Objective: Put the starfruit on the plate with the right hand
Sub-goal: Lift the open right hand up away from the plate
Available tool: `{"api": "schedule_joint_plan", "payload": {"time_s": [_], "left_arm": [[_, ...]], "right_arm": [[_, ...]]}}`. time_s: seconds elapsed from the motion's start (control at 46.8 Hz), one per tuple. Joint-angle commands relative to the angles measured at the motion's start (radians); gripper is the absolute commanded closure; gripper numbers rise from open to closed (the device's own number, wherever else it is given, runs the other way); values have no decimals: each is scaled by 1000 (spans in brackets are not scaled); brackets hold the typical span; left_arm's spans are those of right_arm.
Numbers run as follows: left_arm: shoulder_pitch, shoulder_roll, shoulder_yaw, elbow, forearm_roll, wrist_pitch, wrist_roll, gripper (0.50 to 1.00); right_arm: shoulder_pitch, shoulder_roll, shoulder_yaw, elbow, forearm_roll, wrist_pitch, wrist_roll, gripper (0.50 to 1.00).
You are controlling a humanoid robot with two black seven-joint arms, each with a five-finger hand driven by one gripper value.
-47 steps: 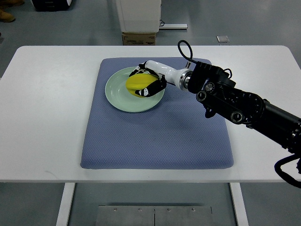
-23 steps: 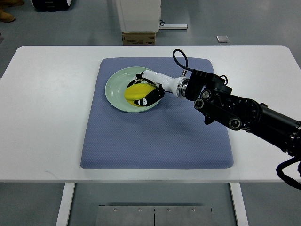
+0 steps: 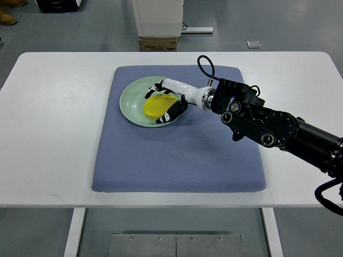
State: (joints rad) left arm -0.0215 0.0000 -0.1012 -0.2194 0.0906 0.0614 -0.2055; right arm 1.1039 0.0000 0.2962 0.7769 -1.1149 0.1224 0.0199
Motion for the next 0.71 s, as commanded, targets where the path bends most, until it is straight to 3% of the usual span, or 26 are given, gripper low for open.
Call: {"api": "schedule_joint_plan", "payload": {"time_s": [0.0, 0.428, 0.684], "left_arm": [[0, 0, 0, 0, 0, 0, 0, 500], [0, 0, 0, 0, 0, 0, 0, 500], [0, 0, 0, 0, 0, 0, 0, 500]], "right_arm": [[1, 0, 3, 1, 1, -1, 2, 502], [-10, 0, 184, -2, 87, -1, -9, 500], [-85, 0, 455, -13, 152, -10, -55, 500]]}}
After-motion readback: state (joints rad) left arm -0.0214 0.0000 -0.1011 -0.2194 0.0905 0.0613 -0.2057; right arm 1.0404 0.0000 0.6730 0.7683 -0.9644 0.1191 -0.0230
